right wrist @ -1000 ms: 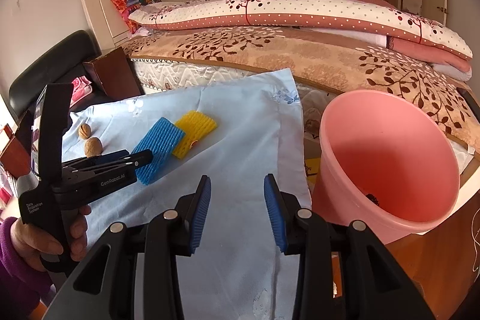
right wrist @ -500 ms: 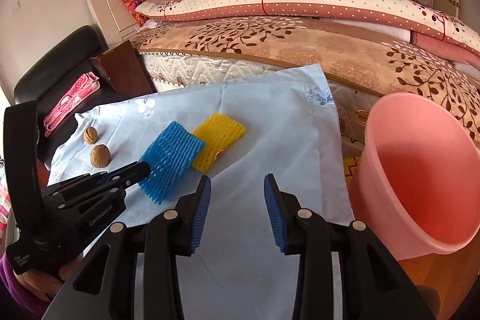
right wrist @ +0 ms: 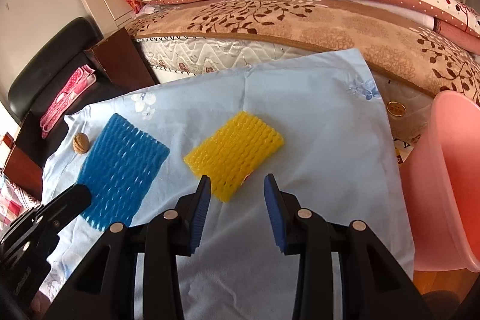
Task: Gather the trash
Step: 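Grasp the blue foam net with the left tool while the right tool grasps the yellow net, then carry the blue and yellow foam nets up and over the pink bucket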
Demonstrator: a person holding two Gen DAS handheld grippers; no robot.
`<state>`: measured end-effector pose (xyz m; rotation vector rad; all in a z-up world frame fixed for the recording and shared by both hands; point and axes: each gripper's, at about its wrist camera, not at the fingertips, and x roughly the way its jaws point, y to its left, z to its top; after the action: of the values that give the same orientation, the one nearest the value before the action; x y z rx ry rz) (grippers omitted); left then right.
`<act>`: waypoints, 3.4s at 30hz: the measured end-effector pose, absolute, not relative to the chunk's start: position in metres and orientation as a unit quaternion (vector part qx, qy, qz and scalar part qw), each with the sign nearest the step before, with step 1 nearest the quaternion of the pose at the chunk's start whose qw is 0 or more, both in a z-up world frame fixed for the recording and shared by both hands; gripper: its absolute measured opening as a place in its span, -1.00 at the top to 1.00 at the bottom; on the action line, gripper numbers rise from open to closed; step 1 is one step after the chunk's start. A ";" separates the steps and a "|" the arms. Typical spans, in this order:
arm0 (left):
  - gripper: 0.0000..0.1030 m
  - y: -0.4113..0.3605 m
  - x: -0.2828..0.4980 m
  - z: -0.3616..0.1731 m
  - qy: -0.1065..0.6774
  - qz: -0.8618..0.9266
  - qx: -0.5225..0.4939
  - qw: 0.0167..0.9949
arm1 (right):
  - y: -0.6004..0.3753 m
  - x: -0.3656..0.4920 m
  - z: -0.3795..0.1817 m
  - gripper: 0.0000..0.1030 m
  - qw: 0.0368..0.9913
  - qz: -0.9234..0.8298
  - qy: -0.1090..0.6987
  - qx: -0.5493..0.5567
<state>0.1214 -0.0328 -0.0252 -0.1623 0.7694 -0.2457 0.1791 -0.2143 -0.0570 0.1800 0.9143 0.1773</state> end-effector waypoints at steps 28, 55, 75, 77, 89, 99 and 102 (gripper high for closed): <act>0.87 -0.044 0.108 -0.009 0.355 -0.111 -0.075 0.925 | -0.226 0.125 -0.026 0.82 0.918 0.087 0.383 0.054; 0.87 -0.117 0.075 0.027 0.313 -0.118 -0.025 0.942 | -0.283 0.056 0.005 0.82 0.939 0.082 0.323 0.079; 0.87 -0.189 0.076 0.039 0.290 -0.164 0.010 0.943 | -0.347 0.035 0.015 0.82 0.948 0.019 0.300 0.103; 0.87 -0.196 0.077 0.040 0.289 -0.169 0.012 0.942 | -0.352 0.035 0.015 0.82 0.948 0.014 0.299 0.106; 0.87 -0.228 0.083 0.041 0.285 -0.202 0.019 0.937 | -0.387 0.037 0.013 0.82 0.948 -0.022 0.293 0.126; 0.87 -0.256 0.093 0.033 0.294 -0.235 0.016 0.926 | -0.422 0.036 0.007 0.82 0.943 -0.061 0.294 0.145; 0.87 -0.266 0.096 0.031 0.294 -0.246 0.018 0.923 | -0.430 0.036 0.003 0.82 0.941 -0.070 0.297 0.150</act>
<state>0.0961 -0.2662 0.0314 0.0368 0.6044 -0.5044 0.0358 -0.4302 0.0026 0.3055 0.6051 -0.1424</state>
